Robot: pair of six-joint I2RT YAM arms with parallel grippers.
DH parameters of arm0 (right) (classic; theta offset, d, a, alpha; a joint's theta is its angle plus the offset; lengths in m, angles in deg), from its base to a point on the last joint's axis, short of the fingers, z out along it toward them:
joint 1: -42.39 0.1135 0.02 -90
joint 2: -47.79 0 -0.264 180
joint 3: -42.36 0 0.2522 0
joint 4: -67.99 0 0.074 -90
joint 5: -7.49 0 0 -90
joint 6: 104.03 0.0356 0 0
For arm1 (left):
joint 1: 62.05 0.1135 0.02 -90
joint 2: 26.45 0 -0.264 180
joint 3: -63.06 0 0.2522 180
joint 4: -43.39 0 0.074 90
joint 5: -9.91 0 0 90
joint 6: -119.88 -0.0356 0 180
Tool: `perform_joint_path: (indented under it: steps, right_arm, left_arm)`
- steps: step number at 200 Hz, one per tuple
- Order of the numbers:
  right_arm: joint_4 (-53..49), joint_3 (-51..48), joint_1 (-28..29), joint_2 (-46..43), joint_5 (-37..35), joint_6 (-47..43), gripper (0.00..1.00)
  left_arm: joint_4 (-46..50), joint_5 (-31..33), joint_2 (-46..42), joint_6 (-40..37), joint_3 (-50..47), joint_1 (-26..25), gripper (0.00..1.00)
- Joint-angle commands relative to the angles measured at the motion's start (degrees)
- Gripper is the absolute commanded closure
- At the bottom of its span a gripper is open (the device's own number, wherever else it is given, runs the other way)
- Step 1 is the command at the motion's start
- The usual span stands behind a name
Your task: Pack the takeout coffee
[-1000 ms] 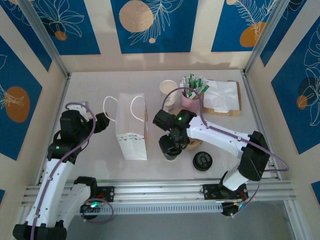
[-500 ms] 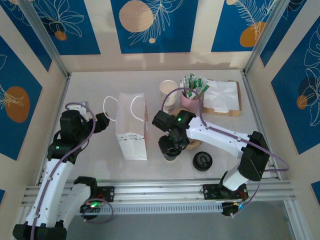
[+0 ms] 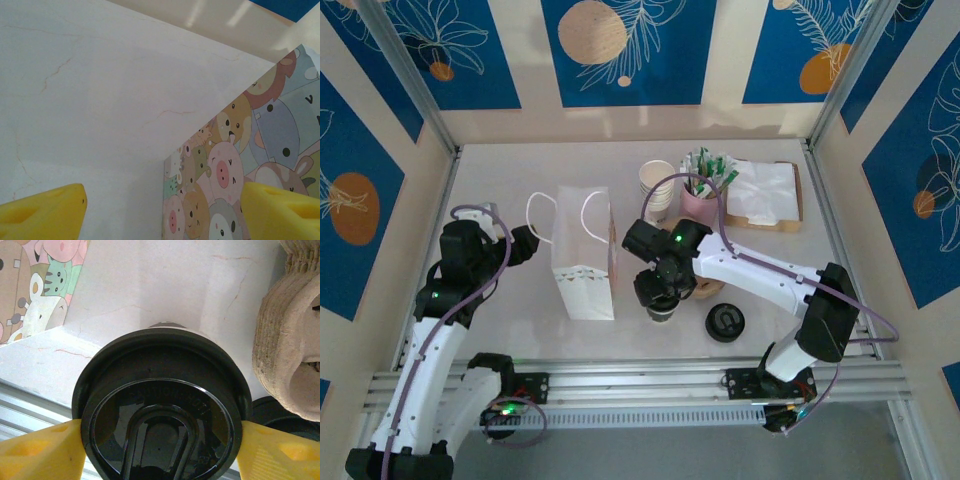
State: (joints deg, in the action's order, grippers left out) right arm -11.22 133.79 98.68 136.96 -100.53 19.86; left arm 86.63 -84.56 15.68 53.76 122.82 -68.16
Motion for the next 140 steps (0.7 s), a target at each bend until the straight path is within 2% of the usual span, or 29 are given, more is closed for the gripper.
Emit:
perform_joint_path:
  steps: [1, 83, 140]
  right_arm:
    - [-1.6, 1.3, 0.23, 1.07, -0.35, 0.72, 0.26]
    - [-2.16, 0.24, 0.38, 2.94, -0.94, 1.34, 0.26]
    - [-5.21, 3.67, 1.32, 2.68, -3.3, 1.27, 0.26]
  left_arm:
    - [-0.54, -0.36, -0.12, 0.37, -0.47, 0.64, 0.19]
    - [-0.64, -0.28, -0.05, 0.34, -0.47, 0.66, 0.2]
    - [-0.65, -0.38, 0.15, 0.36, -0.47, 0.66, 0.19]
